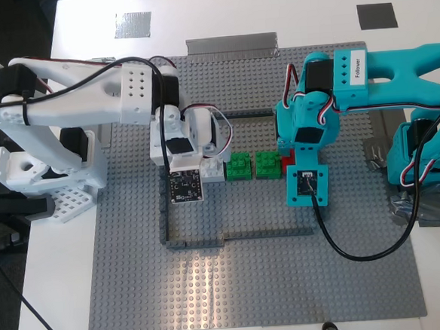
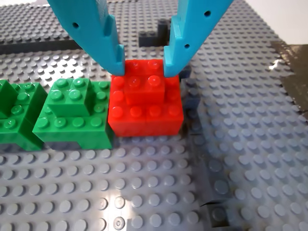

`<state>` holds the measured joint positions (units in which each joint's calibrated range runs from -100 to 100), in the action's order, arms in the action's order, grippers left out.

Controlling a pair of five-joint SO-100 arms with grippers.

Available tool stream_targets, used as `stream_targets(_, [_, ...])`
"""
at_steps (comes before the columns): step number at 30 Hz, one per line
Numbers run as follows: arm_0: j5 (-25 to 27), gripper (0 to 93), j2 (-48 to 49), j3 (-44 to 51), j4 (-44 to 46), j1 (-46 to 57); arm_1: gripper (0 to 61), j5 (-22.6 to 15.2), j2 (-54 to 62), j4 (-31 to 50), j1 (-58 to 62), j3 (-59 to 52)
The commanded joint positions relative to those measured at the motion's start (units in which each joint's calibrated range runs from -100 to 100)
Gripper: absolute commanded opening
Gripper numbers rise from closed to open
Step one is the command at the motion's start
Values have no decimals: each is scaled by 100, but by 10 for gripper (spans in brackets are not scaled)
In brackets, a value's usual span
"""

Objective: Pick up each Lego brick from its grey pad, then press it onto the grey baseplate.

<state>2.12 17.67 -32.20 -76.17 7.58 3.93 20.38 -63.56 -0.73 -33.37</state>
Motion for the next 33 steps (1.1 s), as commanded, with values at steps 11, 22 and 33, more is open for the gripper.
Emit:
stream_targets(11, [-14, 0, 10, -370, 254, 50, 3, 112, 443, -1838, -801, 2637])
stream_targets(22, [-82, 0, 10, -315, 246, 108, 2, 44, 700, -2871, -2789, 3458])
stream_targets(33, [-63, 39, 19, -361, 221, 130, 2, 195, 494, -2131, -5089, 3224])
